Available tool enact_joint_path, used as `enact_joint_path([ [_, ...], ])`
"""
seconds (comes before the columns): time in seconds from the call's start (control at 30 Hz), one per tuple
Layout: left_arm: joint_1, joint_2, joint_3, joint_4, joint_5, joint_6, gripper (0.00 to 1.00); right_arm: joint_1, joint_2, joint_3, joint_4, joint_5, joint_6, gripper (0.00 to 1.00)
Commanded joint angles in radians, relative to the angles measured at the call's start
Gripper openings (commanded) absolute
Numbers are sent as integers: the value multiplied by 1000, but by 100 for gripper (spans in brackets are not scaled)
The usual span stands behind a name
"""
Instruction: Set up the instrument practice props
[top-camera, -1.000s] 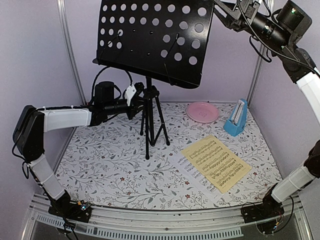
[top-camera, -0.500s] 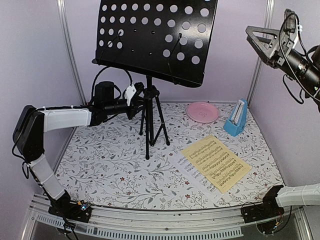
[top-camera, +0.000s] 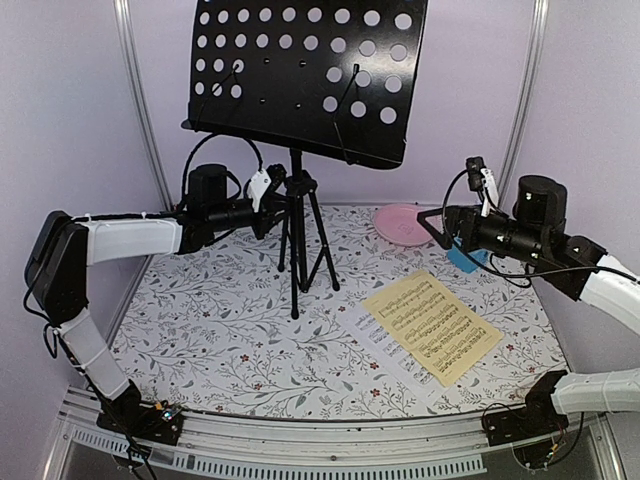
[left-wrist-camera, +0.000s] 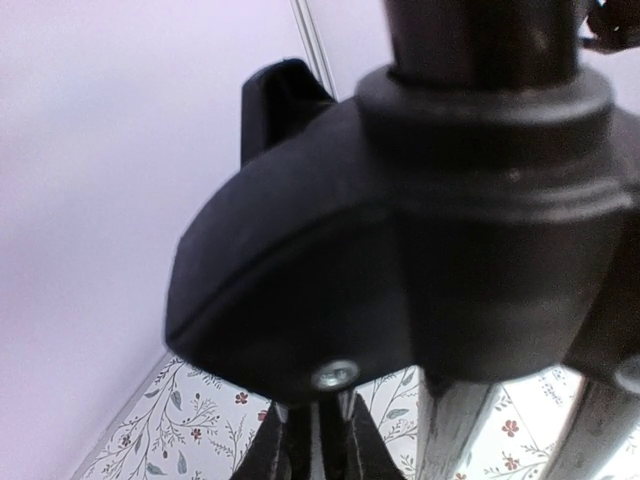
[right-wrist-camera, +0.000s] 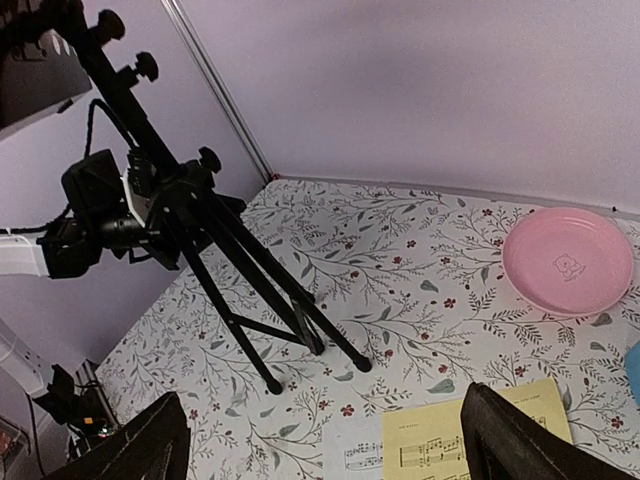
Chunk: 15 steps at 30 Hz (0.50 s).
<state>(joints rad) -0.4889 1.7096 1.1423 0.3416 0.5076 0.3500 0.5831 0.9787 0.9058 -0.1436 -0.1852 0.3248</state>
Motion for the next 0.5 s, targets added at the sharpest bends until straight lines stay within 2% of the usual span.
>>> enact_joint_path([
  [0.0,7,1,-36,-65,-21,33,0,12,99,11,184,-24,-150,96],
  [0.17,8,8,-34,-60,-27,24,0,61,275,34,293,-51,-282,92],
  [0.47,9,21,5,-75,-33,16,0,116,560,147,421,-118,-385,79],
])
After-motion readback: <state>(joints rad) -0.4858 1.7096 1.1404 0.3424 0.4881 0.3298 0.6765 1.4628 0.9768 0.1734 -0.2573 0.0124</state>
